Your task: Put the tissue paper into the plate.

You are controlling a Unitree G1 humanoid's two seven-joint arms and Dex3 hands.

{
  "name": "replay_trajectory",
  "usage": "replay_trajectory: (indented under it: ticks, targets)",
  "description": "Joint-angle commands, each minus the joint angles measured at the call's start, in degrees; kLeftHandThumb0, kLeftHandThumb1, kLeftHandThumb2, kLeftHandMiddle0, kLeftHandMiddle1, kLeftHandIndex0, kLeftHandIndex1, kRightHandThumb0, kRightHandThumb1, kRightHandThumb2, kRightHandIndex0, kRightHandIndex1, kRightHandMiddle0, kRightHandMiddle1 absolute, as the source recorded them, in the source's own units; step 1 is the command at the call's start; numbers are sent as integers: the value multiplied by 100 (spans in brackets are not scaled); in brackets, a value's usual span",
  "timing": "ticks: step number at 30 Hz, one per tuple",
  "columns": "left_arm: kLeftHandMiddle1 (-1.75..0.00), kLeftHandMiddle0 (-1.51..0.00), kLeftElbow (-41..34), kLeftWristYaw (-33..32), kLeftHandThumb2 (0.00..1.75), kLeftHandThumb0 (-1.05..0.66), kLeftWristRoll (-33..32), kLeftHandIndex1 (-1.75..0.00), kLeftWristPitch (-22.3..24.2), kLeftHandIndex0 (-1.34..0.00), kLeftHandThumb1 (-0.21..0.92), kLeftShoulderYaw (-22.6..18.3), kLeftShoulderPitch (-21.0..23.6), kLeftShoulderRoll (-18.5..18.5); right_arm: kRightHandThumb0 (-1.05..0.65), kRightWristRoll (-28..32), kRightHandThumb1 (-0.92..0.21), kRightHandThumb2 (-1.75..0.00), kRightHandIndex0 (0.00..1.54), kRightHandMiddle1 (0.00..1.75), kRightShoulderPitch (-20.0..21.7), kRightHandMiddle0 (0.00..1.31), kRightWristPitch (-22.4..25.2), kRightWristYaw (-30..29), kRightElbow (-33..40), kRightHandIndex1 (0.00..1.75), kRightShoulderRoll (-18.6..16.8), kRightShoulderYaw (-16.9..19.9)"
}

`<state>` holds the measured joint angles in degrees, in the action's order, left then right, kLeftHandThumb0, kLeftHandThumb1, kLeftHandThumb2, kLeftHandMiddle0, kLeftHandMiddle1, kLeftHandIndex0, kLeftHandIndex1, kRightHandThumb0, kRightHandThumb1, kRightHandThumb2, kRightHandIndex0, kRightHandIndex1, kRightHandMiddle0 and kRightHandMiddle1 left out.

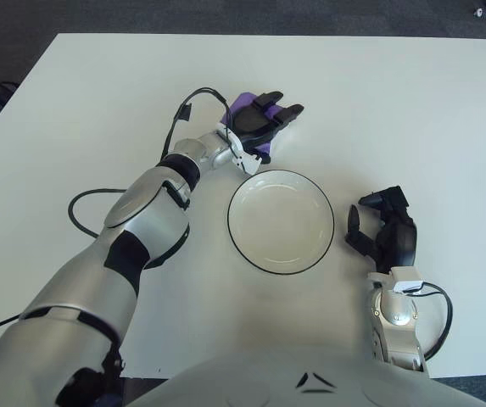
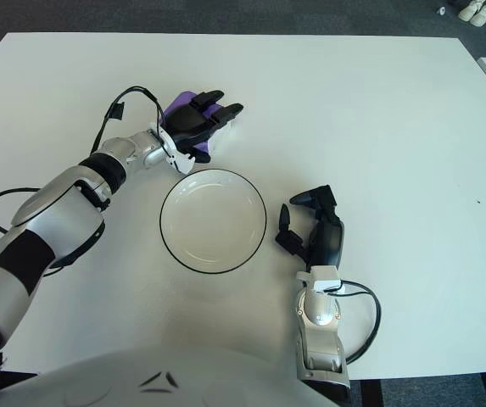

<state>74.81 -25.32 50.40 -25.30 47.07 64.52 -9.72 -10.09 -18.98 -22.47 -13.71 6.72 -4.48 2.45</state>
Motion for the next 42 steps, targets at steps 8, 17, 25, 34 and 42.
replay_trajectory:
  ticks: [8,17,25,34,42]
  targets:
    - [-173,-32,319,422,131,-43,118,-172,192,-43,21,78,-526,-70,-41,62,-54,-104,49,175,-247,43,186,46,-280,155,14,28]
    - [-175,-74,369,709,157,-2,19,-163,326,-67,6,-38,-569,-140,-42,9,-53,-106,50,175,-259,44,138,29,-288,155,9,21]
    - [-171,-85,377,826,169,0,-207,-174,299,-66,-2,-251,-636,-130,-41,-10,-54,-104,50,175,-254,43,235,39,-251,155,7,12]
    - [-162,-92,364,846,171,0,-666,-175,160,-70,-7,-766,-770,-131,-41,27,-53,-105,50,175,-235,44,208,52,-269,155,6,20]
    - [-160,-94,326,959,172,0,-931,-175,39,-71,-9,-1105,-766,-212,-41,-2,-53,-105,49,175,-244,44,232,43,-262,154,-6,13]
